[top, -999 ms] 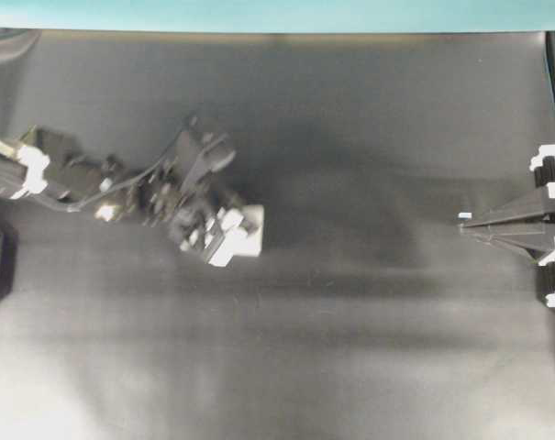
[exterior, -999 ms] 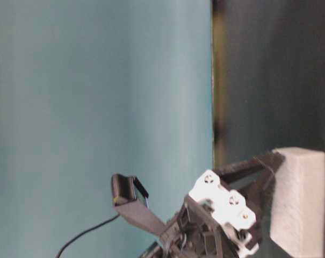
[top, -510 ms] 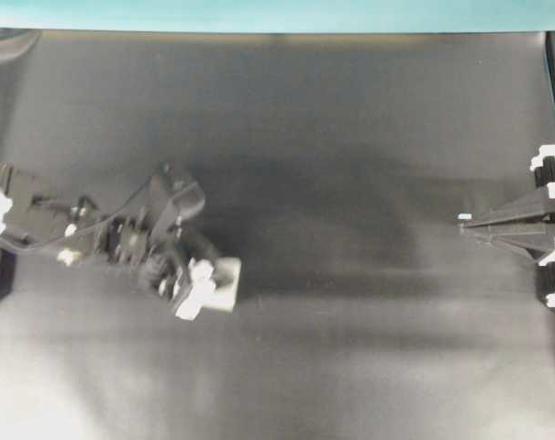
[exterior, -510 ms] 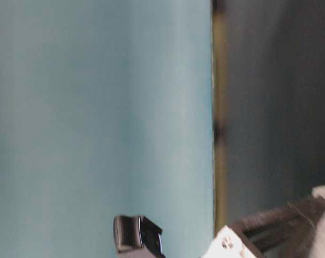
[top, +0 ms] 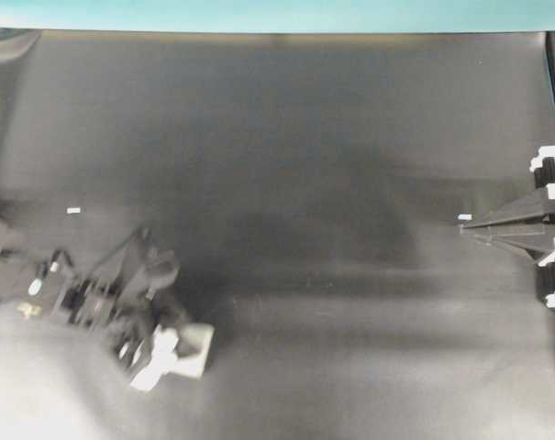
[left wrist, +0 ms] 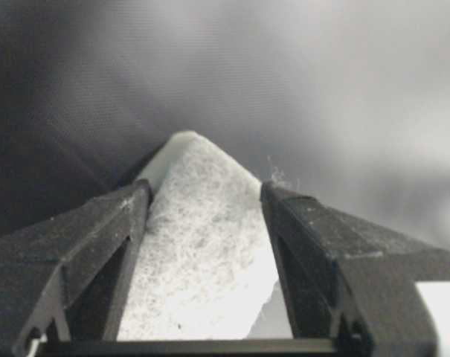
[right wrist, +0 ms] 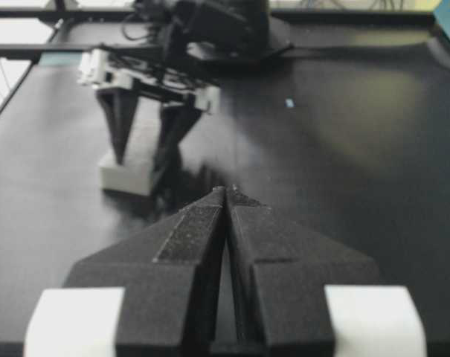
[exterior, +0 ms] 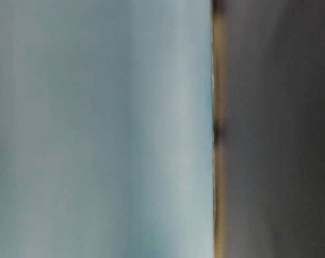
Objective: Push the sponge with the left arm to wipe the table.
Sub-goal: 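Keep pushing the sponge with the left gripper toward the front-left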
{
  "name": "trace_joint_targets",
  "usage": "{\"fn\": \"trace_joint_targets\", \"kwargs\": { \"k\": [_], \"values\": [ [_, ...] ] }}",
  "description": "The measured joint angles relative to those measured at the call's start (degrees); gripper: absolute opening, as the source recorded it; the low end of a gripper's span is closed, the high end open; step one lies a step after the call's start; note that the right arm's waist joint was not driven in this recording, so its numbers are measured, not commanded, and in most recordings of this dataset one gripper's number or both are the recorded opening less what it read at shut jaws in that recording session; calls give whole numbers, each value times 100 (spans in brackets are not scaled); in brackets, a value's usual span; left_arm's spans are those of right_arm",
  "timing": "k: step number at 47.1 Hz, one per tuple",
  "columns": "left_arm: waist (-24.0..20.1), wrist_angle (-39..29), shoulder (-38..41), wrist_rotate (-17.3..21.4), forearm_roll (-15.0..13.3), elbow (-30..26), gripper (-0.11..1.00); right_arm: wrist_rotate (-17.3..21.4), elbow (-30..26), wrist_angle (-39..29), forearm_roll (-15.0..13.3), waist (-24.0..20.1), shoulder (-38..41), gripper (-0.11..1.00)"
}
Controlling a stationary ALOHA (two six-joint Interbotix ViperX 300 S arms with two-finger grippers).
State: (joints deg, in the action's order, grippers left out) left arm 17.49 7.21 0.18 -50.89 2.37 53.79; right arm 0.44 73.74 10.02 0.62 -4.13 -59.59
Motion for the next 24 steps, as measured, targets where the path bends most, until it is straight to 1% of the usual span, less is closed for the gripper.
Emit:
{"fn": "trace_joint_targets", "kwargs": {
  "k": [8, 14, 20, 24],
  "values": [
    [545, -26, -9, -211, 0, -9, 59, -9, 0, 26, -9, 0, 0, 0],
    [914, -35, -18, -229, 0, -35, 59, 18, 0, 53, 0, 0, -9, 0],
    [1011, -35, -70, -220, 0, -44, 59, 26, 0, 62, 0, 0, -9, 0],
    [1011, -70, -176, -132, 9, -35, 59, 26, 0, 53, 0, 0, -18, 0]
  ]
}}
